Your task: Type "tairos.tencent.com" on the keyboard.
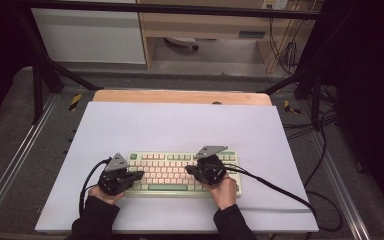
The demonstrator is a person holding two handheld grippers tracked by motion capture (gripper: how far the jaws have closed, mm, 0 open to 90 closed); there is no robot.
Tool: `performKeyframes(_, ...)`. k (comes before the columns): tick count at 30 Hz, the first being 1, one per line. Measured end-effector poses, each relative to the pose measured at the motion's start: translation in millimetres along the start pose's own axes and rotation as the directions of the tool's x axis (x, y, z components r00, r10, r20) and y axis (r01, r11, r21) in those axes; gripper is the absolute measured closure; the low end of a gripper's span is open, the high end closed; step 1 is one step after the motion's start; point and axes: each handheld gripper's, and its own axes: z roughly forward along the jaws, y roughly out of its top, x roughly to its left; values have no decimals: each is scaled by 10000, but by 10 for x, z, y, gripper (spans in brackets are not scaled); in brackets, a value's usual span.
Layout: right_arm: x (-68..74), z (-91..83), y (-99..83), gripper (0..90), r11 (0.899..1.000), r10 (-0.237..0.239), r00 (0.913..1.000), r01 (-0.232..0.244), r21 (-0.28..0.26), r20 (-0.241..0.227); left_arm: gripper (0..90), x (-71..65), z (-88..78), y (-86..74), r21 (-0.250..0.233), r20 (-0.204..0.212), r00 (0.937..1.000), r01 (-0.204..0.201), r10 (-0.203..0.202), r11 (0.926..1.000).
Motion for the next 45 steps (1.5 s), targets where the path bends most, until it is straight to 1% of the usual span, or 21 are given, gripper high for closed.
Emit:
performKeyframes(8, -59, -131, -114, 900, 9999, 168, 9999, -168, -22, -24, 897, -28, 31, 35, 1, -45, 10000, -3, 3, 10000)
performKeyframes(13, -89, -203, -187, 900, 9995, 305, 9995, -305, -56, -25, 897, -50, 59, 73, 47, -76, 9999, -102, 103, 9999)
performKeyframes(16, -109, -245, -231, 900, 9990, 442, 9990, -442, -83, -59, 897, -65, 80, 103, 50, -68, 9999, -137, 137, 9999)
performKeyframes(19, -130, -268, -276, 900, 9991, 407, 9992, -407, -73, -23, 897, -76, 104, 139, 73, -97, 9998, -175, 176, 9998)
performKeyframes(27, -172, -335, -385, 900, 9981, 622, 9981, -623, -11, -31, 897, -95, 210, 244, 88, -107, 9998, -161, 162, 9998)
performKeyframes(32, -189, -346, -441, 900, 9970, 773, 9970, -773, -23, -10, 897, -132, 294, 306, 152, -161, 9996, -219, 221, 9996)
performKeyframes(35, -193, -347, -457, 900, 9975, 704, 9975, -704, -12, -1, 897, -145, 344, 334, 150, -184, 9996, -222, 225, 9996)
performKeyframes(45, -210, -356, -505, 900, 9962, 865, 9963, -865, -45, -16, 897, -129, 458, 318, 390, -188, 9995, -264, 271, 9989)
